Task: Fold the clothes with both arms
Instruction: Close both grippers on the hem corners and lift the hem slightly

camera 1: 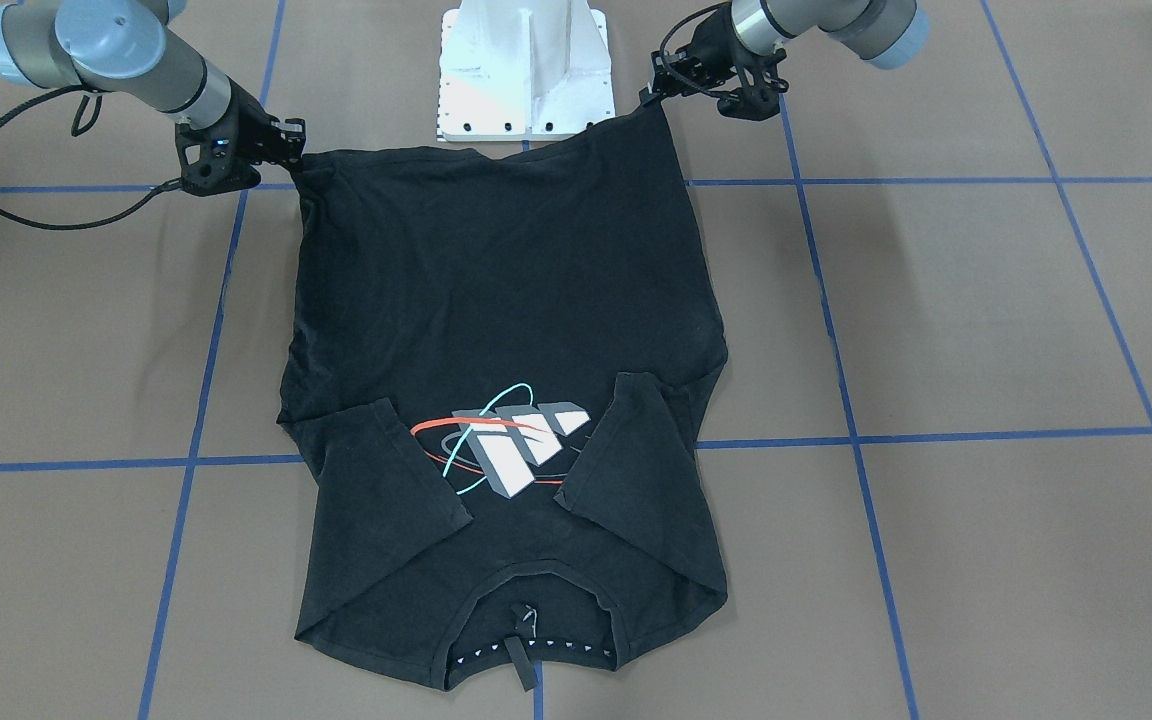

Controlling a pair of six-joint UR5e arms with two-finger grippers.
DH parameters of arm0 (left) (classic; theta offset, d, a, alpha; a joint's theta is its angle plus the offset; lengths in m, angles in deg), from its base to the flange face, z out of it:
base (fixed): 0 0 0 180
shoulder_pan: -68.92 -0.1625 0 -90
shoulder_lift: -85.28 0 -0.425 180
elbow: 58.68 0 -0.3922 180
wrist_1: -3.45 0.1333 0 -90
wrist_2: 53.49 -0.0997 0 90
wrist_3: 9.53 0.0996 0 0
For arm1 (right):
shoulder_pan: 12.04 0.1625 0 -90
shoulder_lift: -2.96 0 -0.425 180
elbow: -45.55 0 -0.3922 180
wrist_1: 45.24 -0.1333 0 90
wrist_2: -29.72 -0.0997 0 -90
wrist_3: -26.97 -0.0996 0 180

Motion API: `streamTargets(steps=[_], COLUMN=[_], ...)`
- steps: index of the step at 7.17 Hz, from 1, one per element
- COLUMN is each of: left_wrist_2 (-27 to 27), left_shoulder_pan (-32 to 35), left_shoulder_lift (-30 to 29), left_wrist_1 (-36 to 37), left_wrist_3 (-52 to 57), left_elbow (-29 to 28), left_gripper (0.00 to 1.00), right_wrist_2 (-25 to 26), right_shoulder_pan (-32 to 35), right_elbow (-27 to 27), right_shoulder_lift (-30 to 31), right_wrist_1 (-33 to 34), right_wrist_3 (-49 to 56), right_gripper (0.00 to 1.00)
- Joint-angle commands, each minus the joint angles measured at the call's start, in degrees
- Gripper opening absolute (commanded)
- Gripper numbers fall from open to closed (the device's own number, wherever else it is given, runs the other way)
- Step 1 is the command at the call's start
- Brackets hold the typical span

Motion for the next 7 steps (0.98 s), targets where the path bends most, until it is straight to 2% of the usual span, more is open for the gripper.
streamTargets(steps=[1,3,5,6,7], left_wrist_2=[1.72,4.44,6.10,7.33,8.04], left_shoulder_pan=[4.10,6.49,6.49,6.75,6.76], left_shoulder_lift=[0.03,0.73,5.97,10.27,12.75], left_wrist_1=[0.36,0.36,0.36,0.45,0.45], left_wrist_3=[0.66,1.10,1.10,1.10,1.10], left_elbow=[2.04,2.84,7.82,10.55,12.23], left_gripper=[0.00,0.00,0.00,0.00,0.00], right_wrist_2=[-13.14,-19.14,-25.74,-26.29,-26.38], right_shoulder_pan=[8.09,9.17,12.33,12.77,12.87], right_elbow=[1.38,0.77,0.68,-0.10,-0.29], right_shoulder_lift=[0.43,3.66,10.15,12.62,12.99], right_wrist_1=[-0.60,-7.76,-18.04,-22.27,-23.44], right_wrist_3=[3.87,3.71,2.22,1.51,-0.76], right_gripper=[0.00,0.00,0.00,0.00,0.00])
